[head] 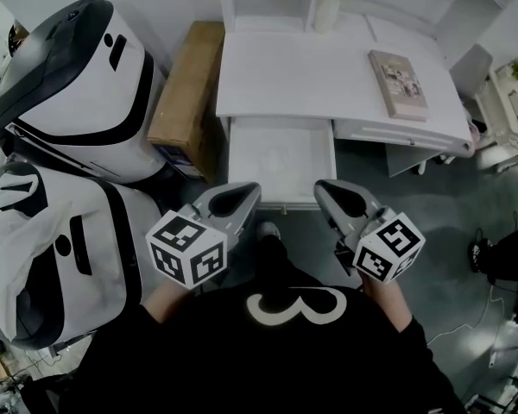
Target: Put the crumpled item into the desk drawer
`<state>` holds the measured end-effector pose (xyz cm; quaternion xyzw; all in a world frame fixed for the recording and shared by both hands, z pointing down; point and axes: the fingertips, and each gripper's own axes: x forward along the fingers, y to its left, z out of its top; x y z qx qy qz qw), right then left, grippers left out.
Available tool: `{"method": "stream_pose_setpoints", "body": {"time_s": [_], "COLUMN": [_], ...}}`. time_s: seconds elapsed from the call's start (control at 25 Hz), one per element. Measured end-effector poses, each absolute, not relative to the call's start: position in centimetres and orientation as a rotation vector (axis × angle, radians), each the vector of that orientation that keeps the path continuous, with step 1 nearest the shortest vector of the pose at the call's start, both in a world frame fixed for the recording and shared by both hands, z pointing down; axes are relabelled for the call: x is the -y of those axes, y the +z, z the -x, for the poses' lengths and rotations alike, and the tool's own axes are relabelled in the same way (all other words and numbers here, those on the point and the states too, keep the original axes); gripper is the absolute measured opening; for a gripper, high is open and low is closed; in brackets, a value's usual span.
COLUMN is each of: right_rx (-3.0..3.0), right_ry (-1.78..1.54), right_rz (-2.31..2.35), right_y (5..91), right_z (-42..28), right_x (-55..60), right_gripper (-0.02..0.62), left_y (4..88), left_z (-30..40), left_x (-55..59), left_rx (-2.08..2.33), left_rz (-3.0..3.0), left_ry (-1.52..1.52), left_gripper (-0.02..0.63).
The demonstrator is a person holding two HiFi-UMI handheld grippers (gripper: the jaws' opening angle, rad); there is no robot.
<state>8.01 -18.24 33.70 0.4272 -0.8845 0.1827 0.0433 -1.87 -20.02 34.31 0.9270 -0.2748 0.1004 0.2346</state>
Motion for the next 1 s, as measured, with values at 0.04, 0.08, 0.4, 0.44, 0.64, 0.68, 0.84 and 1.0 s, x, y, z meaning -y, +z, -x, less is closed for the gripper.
{"method": "stream_pose_setpoints", "body": {"time_s": [0.04, 0.08, 0.4, 0.44, 0.64, 0.68, 0.84, 1.0], "right_rx": [2.704, 2.707, 2.725, 2.728, 2.731, 2.73, 2.727, 2.718], "right_ry": [0.556, 0.557, 0.59, 0.597, 0.613, 0.619, 0.653, 0.655], "right_rz": [-1.308, -1.306, -1.263, -1.257, -1.236, -1.234, -1.225, -1.222], "right_y": [33.6, 33.6, 34.2, 34.3, 34.6, 34.8, 35.5, 35.9], "right_z": [-8.0, -8.0, -7.6, -7.5, -7.1, -7.0, -6.8, -6.7], "right_x": [18.1, 18.1, 18.4, 18.5, 18.8, 18.9, 19.0, 19.4], "right_gripper": [0.002, 0.003, 0.002, 0.003, 0.003, 0.003, 0.002, 0.002], "left_y": [34.3, 34.2, 34.3, 34.3, 34.5, 34.6, 35.1, 35.4], "left_z": [1.8, 1.8, 1.6, 1.6, 2.0, 2.0, 2.2, 2.2], "left_x": [19.9, 19.9, 20.1, 20.1, 20.5, 20.6, 20.9, 21.3], "left_rx": [0.754, 0.754, 0.759, 0.76, 0.77, 0.772, 0.771, 0.767], "left_rz": [-2.545, -2.547, -2.543, -2.542, -2.534, -2.531, -2.517, -2.516], "left_ry": [0.278, 0.28, 0.29, 0.291, 0.29, 0.288, 0.286, 0.285], "left_gripper": [0.009, 0.009, 0.009, 0.009, 0.009, 0.009, 0.009, 0.009]}}
